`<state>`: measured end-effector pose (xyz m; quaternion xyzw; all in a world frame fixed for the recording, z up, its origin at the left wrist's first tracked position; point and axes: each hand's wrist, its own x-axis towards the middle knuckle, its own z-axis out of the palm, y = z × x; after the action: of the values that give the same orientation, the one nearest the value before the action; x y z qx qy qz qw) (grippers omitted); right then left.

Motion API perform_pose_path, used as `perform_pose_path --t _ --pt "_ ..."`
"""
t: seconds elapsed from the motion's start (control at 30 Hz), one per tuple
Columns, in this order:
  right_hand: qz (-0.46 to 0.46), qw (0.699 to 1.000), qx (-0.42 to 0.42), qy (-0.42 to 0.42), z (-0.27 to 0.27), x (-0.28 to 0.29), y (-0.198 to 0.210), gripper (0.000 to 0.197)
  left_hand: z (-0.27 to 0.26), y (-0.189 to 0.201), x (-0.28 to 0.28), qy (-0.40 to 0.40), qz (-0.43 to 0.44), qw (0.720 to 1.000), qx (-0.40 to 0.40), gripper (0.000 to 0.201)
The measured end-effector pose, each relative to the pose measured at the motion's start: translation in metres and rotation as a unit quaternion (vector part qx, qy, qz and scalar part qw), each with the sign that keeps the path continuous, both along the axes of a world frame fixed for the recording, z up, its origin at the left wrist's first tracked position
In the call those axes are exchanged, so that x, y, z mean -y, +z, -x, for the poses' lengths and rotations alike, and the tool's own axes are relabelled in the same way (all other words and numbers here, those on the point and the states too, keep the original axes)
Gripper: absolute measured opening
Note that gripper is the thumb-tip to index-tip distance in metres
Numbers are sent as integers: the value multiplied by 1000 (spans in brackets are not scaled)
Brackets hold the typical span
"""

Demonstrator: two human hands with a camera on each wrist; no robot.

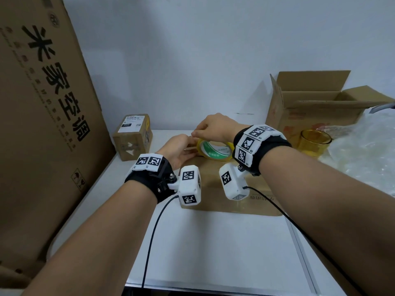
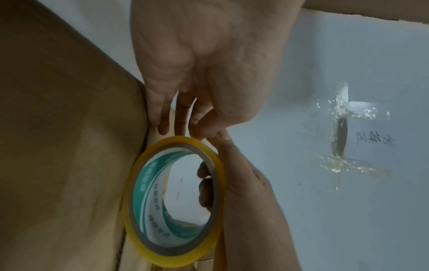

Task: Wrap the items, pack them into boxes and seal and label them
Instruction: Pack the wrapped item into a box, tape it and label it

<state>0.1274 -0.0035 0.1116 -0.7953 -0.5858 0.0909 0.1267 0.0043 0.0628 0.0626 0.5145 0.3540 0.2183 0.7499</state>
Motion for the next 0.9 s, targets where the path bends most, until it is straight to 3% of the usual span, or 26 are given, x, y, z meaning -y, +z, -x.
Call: perform_pose_path --t 0.13,0.23,0.27,0.37,0.43,0.6,0.8,0.9 --pt "-25 999 -40 -26 -6 3 -4 40 -3 3 1 -2 3 1000 -7 21" --pt "-34 993 -103 -43 -12 10 4 79 -1 -2 -3 8 21 1000 -12 20" --pt "-30 992 -114 -50 -14 12 6 82 1 -6 -5 14 30 999 -7 22" --pt "-4 984 -167 -64 -15 15 1 62 3 -12 -8 33 33 999 -8 33" --pt "-24 979 -193 -66 -14 18 -6 61 3 -12 -9 32 36 999 -6 32" --pt "-40 991 -111 -68 -26 20 -2 51 2 -12 -11 30 17 999 -21 26" --pt "28 996 1 -82 -26 22 4 53 -5 -18 -13 47 -3 999 -24 27" --pt "56 995 -16 -86 -17 23 17 40 -1 -21 -16 41 2 999 -12 27"
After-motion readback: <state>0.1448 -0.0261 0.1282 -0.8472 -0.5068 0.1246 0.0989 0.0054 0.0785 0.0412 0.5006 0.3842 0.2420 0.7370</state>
